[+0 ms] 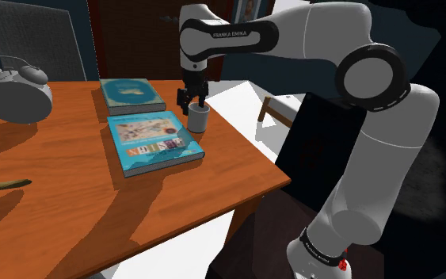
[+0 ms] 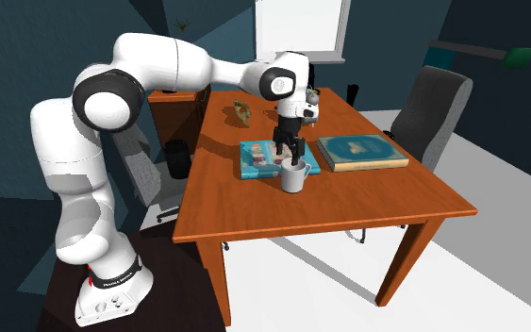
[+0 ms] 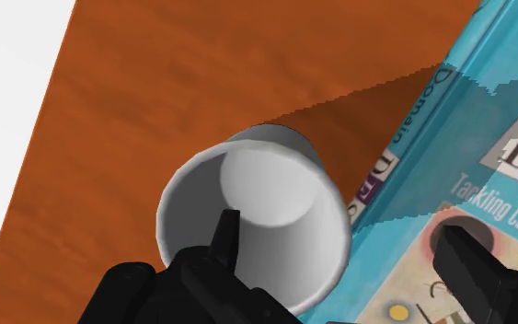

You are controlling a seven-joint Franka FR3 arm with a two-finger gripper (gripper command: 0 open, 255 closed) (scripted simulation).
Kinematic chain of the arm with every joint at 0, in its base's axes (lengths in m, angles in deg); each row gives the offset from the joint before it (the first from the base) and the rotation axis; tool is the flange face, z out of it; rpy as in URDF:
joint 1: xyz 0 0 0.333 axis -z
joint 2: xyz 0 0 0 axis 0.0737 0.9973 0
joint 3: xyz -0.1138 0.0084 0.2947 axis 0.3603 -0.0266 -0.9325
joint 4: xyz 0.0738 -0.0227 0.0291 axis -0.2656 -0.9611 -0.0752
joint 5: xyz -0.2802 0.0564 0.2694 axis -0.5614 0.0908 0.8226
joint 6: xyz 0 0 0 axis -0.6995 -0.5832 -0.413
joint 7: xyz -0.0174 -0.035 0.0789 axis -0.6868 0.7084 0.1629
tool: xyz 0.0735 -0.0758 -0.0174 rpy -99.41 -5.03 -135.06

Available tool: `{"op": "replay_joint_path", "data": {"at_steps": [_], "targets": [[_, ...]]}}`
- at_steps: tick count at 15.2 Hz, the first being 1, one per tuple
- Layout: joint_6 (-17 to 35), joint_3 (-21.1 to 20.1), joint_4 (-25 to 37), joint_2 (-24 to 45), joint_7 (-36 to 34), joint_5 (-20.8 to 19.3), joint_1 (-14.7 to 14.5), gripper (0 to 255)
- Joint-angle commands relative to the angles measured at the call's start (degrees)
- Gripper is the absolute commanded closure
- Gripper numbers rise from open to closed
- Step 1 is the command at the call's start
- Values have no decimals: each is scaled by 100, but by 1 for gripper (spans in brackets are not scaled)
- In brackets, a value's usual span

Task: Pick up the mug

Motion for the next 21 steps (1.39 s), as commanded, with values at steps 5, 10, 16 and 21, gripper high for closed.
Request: {"op": "replay_joint_path", "data": {"at_steps": [5, 10, 16, 21], "targets": [[412, 3, -334, 78, -25, -13, 4, 0], [408, -2, -319, 92, -37, -14, -4, 255], [411, 3, -333, 80, -25, -13, 3, 255], [43, 1, -11, 32, 0, -4, 0, 255]]}}
